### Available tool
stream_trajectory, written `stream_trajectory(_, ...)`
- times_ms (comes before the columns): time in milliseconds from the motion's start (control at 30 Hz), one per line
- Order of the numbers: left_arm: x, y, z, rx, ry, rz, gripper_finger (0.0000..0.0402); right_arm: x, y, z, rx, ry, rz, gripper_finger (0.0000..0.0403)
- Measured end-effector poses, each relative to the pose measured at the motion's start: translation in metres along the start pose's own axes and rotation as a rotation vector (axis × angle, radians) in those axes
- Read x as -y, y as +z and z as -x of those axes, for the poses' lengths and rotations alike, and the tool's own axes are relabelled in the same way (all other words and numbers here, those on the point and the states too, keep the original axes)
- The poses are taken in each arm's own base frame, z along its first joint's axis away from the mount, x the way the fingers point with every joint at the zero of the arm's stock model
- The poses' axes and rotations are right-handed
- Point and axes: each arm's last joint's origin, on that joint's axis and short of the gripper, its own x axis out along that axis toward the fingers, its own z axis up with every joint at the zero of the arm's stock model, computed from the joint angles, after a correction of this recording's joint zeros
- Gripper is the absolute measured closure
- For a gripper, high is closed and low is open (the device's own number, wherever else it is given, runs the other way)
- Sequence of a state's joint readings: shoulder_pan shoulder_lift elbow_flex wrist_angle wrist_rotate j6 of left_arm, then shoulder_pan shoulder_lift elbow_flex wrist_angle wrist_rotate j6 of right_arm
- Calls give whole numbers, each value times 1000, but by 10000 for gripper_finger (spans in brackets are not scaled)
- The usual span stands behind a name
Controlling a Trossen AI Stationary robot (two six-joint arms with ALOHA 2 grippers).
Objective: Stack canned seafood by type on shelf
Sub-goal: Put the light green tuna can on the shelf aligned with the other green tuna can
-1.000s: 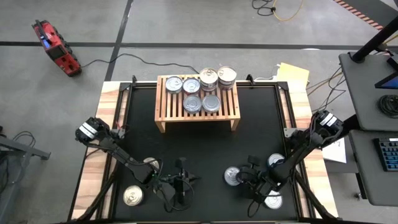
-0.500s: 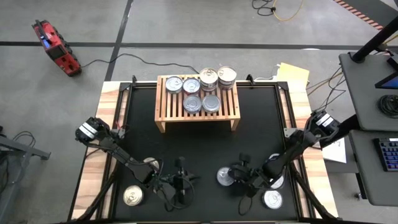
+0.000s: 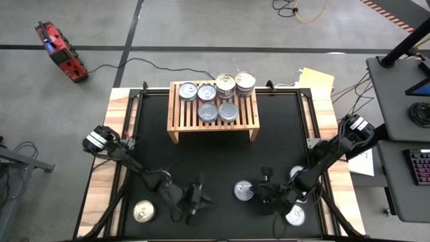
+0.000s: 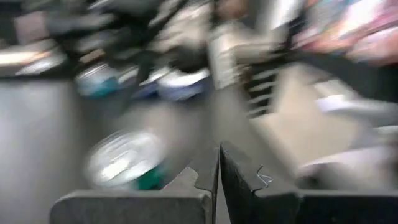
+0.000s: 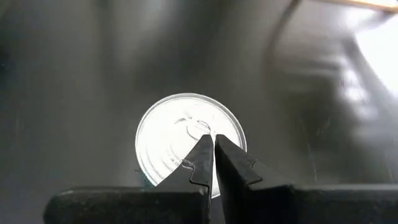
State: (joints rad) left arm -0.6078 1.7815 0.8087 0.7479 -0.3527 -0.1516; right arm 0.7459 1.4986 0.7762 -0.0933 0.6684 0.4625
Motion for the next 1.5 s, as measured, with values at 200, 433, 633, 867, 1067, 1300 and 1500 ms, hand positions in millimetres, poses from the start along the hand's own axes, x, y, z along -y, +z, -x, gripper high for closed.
stream_trajectory(200,-20,-12,15,166,-3,111,401,4,-12,-2,21,5,-19,394)
stream_trajectory(433,-31,-35,22,73,210,230,401,12,-25,4,-159,7,-267,394)
stream_trajectory(633,-32,-31,19,82,217,198,401,6,-38,-4,-254,38,-351,394)
stream_trajectory(867,-28,-19,13,116,227,164,401,-5,-38,-23,-168,79,-308,394)
stream_trajectory(1067,-37,-28,17,119,273,336,401,3,-35,-40,-135,35,-295,394)
stream_trajectory(1300,-60,-47,25,79,252,669,398,14,-23,-52,-130,9,-247,394)
stream_trajectory(1500,-67,-48,24,94,258,813,372,10,-13,-52,-116,47,-227,394)
